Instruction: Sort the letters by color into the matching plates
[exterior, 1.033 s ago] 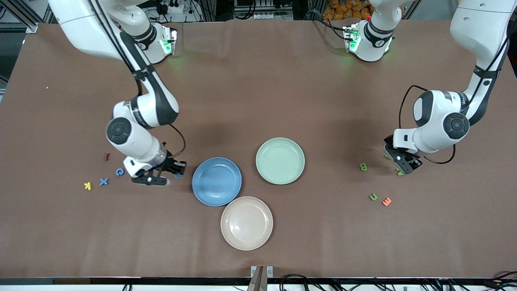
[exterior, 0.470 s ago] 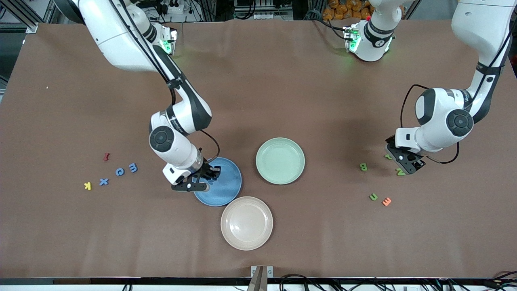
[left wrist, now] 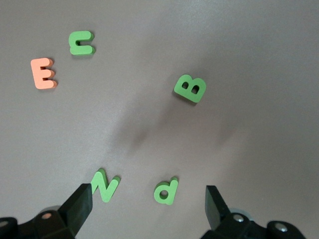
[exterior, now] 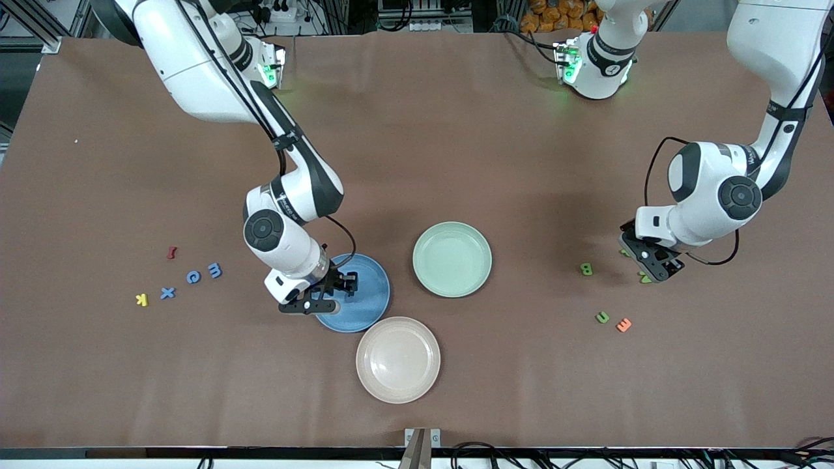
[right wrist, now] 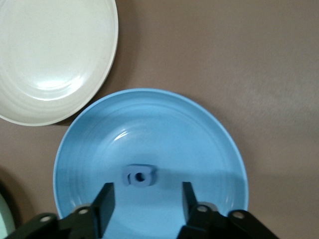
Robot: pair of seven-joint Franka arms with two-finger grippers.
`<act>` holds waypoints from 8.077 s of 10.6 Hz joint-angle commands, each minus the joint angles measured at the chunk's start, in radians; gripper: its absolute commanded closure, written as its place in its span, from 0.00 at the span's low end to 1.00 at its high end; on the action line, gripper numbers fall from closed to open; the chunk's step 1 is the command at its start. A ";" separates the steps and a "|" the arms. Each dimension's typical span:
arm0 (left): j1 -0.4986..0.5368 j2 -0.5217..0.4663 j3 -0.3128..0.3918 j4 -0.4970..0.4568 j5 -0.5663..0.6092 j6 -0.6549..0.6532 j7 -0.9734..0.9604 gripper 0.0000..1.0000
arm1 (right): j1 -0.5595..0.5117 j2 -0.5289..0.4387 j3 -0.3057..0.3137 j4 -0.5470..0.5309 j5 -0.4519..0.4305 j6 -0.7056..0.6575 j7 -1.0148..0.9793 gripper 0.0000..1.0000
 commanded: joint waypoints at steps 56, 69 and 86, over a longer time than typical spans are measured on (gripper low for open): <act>0.050 0.075 -0.038 0.010 0.131 0.037 0.204 0.00 | -0.270 -0.221 -0.092 -0.451 0.016 0.119 -0.826 0.83; 0.105 0.101 -0.029 -0.123 0.188 0.279 0.231 0.00 | 0.068 -0.029 -0.054 -0.087 0.020 0.011 -0.149 0.73; 0.086 0.135 -0.030 -0.103 0.220 0.279 0.151 0.00 | -0.340 -0.175 -0.132 -0.250 0.011 -0.133 -0.799 0.00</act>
